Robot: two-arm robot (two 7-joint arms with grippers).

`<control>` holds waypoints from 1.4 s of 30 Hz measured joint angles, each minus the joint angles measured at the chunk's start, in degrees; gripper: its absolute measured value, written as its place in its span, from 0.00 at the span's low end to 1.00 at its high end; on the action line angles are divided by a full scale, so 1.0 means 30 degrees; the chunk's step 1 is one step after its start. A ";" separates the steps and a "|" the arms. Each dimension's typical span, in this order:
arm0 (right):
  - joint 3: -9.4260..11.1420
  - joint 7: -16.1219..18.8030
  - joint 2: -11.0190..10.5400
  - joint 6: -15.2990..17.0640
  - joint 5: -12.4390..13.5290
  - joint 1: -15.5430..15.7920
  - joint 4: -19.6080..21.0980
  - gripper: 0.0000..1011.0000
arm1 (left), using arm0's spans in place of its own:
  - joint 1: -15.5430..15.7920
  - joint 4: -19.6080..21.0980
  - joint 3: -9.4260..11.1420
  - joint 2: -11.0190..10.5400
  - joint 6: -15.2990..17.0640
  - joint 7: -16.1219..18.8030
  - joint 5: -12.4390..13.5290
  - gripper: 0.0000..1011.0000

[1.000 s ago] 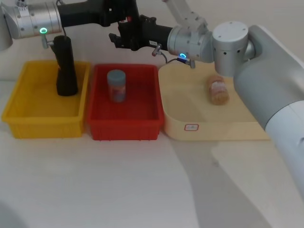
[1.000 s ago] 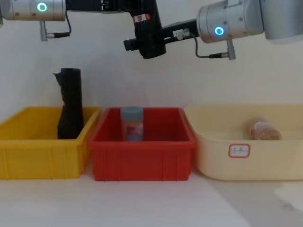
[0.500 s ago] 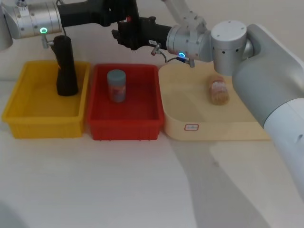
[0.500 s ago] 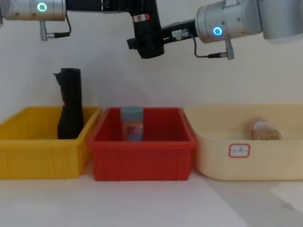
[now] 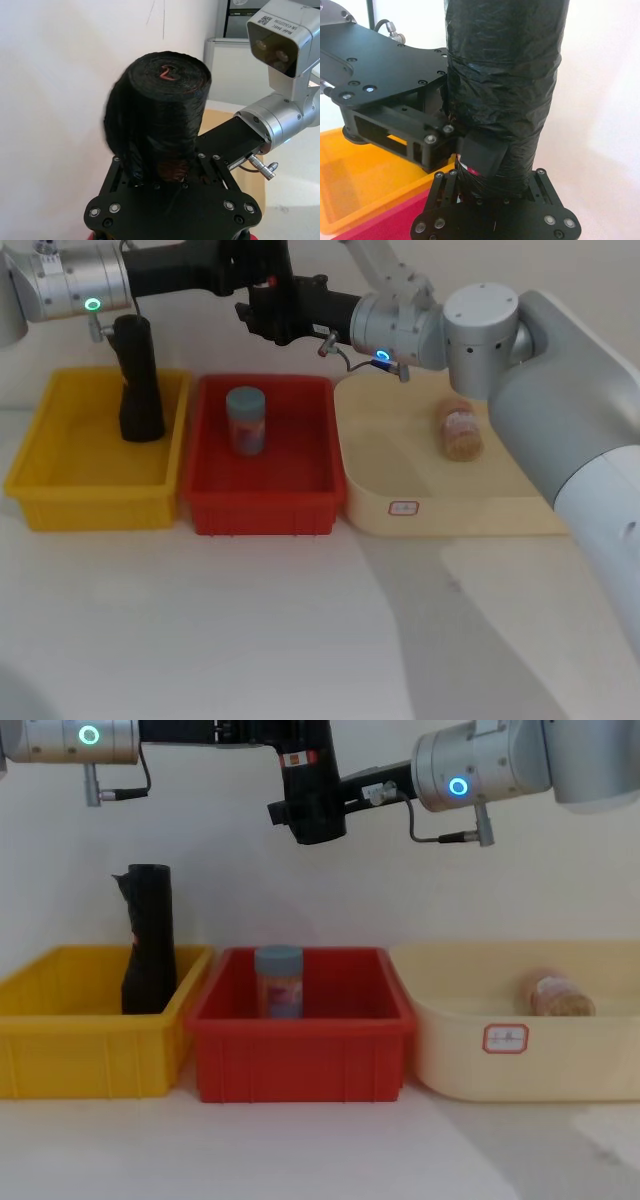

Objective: Pick up the garbage bag with the one hand and transfer it to the other hand.

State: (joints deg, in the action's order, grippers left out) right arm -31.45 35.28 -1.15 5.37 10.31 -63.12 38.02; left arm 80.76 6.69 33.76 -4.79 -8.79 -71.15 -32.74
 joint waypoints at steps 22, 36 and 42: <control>0.0477 -0.1325 -0.0369 0.0378 -0.0185 0.0575 0.1060 0.52 | 0.0001 -0.0001 0.0000 -0.0003 0.0000 -0.0004 0.0002 0.99; 0.1755 -0.4155 -0.1172 0.1412 -0.0368 0.1881 0.2926 0.52 | 0.0000 -0.0003 0.0000 -0.0004 0.0000 0.0009 0.0001 0.99; 0.2359 -0.5483 -0.1504 0.1942 -0.0467 0.2473 0.3513 0.52 | 0.0000 -0.0003 -0.0001 -0.0004 0.0000 0.0016 0.0002 0.99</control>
State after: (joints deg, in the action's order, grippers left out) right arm -24.38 18.83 -5.67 11.20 8.91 -55.70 48.56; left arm 80.76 6.68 33.76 -4.80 -8.79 -71.10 -32.74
